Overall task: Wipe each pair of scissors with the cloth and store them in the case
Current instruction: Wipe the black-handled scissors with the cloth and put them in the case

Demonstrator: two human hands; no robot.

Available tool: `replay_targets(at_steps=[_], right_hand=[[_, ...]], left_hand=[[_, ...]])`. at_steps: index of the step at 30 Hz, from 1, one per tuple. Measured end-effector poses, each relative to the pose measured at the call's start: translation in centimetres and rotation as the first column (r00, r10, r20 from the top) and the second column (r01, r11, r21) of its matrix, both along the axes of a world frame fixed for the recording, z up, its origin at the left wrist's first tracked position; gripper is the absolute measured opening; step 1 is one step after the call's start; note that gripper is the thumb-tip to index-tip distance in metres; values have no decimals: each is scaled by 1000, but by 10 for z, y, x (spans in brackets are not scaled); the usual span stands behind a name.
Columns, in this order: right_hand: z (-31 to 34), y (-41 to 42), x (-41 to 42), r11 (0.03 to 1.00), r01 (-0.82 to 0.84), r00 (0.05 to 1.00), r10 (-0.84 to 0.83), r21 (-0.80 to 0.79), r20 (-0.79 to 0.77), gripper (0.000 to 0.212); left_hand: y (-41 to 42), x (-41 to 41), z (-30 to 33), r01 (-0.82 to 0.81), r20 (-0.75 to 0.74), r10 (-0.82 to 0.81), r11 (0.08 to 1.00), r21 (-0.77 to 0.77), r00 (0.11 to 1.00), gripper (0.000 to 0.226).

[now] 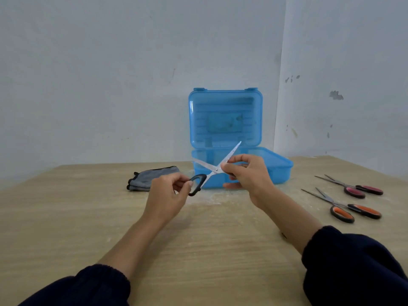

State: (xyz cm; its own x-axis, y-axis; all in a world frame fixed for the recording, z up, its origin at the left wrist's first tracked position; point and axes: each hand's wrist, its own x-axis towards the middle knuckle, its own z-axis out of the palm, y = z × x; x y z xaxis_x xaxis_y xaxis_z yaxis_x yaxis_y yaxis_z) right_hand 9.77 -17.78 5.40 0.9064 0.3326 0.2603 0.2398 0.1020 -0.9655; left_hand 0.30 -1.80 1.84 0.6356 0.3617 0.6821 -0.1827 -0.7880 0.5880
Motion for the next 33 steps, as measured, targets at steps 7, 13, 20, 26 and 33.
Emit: replay_targets(at_steps=[7, 13, 20, 26, 33], right_hand=[[13, 24, -7, 892, -113, 970, 195, 437, -147, 21], [6, 47, -16, 795, 17, 884, 271, 606, -380, 11], [13, 50, -9, 846, -71, 866, 315, 528, -389, 14], [1, 55, 12, 951, -6, 920, 126, 308, -371, 16], [-17, 57, 38, 984, 59, 942, 0, 167, -335, 21]], left_hand=[[6, -2, 9, -46, 191, 86, 977, -206, 978, 7], [5, 1, 8, -17, 198, 64, 973, -229, 978, 7], [13, 5, 9, 53, 166, -9, 964, -260, 986, 13], [56, 26, 0, -48, -65, 43, 996, -73, 997, 14], [109, 58, -17, -117, -383, 271, 918, 379, 883, 23]])
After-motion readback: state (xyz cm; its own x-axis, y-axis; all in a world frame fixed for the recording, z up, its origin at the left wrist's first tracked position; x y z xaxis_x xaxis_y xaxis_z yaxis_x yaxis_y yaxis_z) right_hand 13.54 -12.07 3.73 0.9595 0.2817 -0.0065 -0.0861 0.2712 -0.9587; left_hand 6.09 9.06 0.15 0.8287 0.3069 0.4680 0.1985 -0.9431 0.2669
